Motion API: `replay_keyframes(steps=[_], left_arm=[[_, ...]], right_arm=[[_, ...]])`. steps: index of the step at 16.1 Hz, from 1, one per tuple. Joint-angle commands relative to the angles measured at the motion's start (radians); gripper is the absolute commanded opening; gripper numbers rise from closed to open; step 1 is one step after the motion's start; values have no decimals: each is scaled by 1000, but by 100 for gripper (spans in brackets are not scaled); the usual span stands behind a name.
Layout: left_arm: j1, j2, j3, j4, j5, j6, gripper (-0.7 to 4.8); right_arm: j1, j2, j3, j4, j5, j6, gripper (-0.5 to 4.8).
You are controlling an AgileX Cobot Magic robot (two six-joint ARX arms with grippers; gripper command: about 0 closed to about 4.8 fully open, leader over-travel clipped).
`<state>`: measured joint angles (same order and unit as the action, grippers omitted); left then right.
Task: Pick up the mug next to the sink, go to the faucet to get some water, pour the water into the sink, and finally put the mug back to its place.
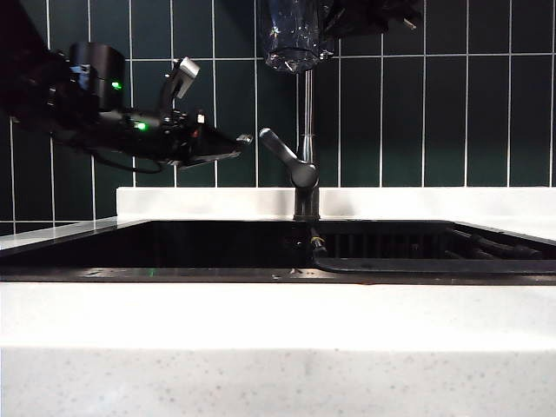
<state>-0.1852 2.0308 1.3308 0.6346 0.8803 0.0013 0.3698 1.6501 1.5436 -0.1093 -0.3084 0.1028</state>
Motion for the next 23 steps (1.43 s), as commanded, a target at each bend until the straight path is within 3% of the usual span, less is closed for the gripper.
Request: replay_keyframes(steps=[1, 6, 8, 9, 15, 23], left_arm=[[0, 63, 110, 6, 86, -42, 121], [-1, 161, 289, -14, 142, -61, 122], [-1, 201, 355, -70, 153, -61, 347], [-1, 216, 380, -90, 153, -61, 414], [-4, 223, 399, -103, 145, -1, 402], [-44, 254, 467, -154, 179, -8, 398]], right_arm=[[1, -9, 9, 28, -1, -3, -5], [1, -9, 9, 16, -3, -25, -5], [1, -9, 8, 1, -3, -32, -5], [1, -9, 8, 0, -4, -35, -5], [1, -9, 8, -14, -1, -55, -5], [1, -9, 8, -25, -4, -56, -5]])
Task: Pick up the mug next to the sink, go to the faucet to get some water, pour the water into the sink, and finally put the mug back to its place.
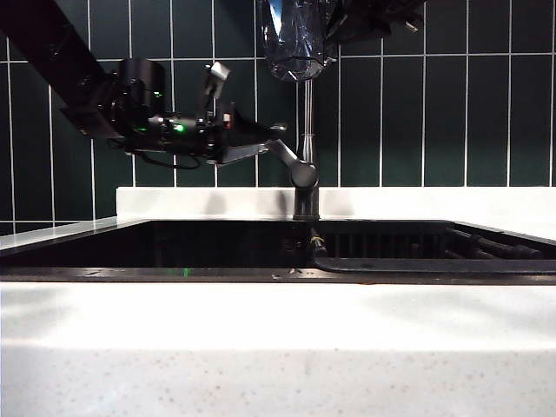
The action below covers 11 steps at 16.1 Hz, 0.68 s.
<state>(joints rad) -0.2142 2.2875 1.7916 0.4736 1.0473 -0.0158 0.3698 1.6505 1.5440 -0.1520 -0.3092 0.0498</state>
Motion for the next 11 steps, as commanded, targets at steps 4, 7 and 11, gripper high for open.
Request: replay_keyframes(steps=[4, 7, 11], left_arm=[[-28, -3, 6, 9, 16, 27, 394], [-28, -3, 6, 6, 54, 24, 366], [-28, -5, 6, 13, 78, 35, 335]], right_arm=[[0, -9, 8, 14, -3, -6, -5], [0, -9, 8, 14, -3, -6, -5], [0, -9, 8, 13, -3, -6, -5]])
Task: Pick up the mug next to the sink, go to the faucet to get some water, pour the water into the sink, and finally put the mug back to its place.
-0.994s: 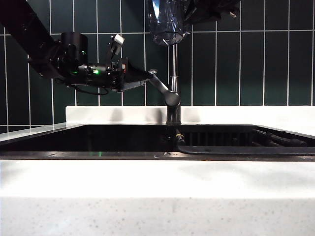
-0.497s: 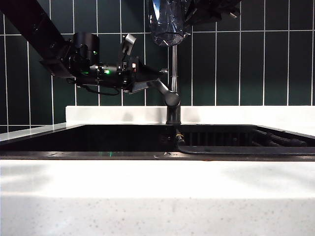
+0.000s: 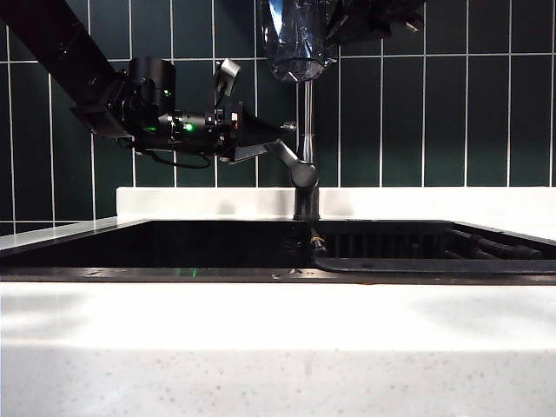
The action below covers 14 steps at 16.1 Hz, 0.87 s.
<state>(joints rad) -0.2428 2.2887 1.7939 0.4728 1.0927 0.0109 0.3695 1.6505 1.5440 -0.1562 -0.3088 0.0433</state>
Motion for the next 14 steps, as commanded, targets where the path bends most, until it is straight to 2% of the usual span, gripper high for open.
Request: replay_keyframes(steps=[1, 10, 14], left_arm=[[1, -9, 4, 14, 50, 8, 335], [-1, -10, 4, 2, 128, 8, 331], [-20, -10, 4, -37, 161, 40, 331]], right_arm=[[0, -9, 8, 18, -3, 0, -5], [0, -9, 6, -5, -3, -11, -5], [0, -9, 6, -5, -3, -11, -5]])
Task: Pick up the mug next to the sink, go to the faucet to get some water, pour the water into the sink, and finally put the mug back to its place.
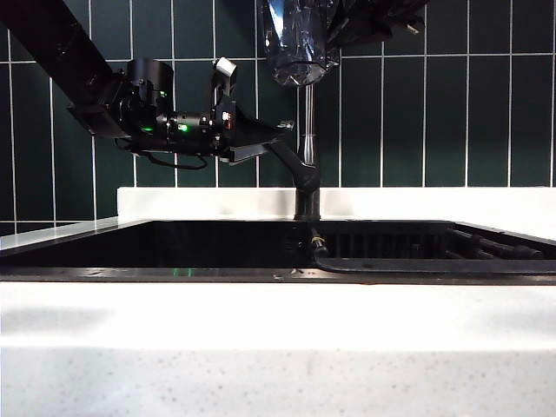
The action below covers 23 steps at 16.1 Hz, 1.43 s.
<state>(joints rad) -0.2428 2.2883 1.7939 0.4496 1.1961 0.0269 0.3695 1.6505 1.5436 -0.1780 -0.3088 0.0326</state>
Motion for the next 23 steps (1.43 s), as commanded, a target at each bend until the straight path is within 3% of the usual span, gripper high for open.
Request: replay_keyframes(steps=[1, 4, 8, 10, 23], left_arm=[[-21, -10, 4, -26, 58, 34, 331], [-21, -10, 4, -47, 27, 74, 331], [-18, -10, 5, -37, -192, 97, 331], [-18, -10, 10, -36, -280, 108, 273], [-13, -10, 10, -52, -256, 119, 274]], right_arm=[[0, -9, 6, 16, -3, -2, -5], [0, -9, 6, 17, -3, -4, -5], [0, -8, 6, 17, -3, -6, -5], [0, -8, 6, 17, -3, -8, -5], [0, -4, 6, 18, -4, -8, -5]])
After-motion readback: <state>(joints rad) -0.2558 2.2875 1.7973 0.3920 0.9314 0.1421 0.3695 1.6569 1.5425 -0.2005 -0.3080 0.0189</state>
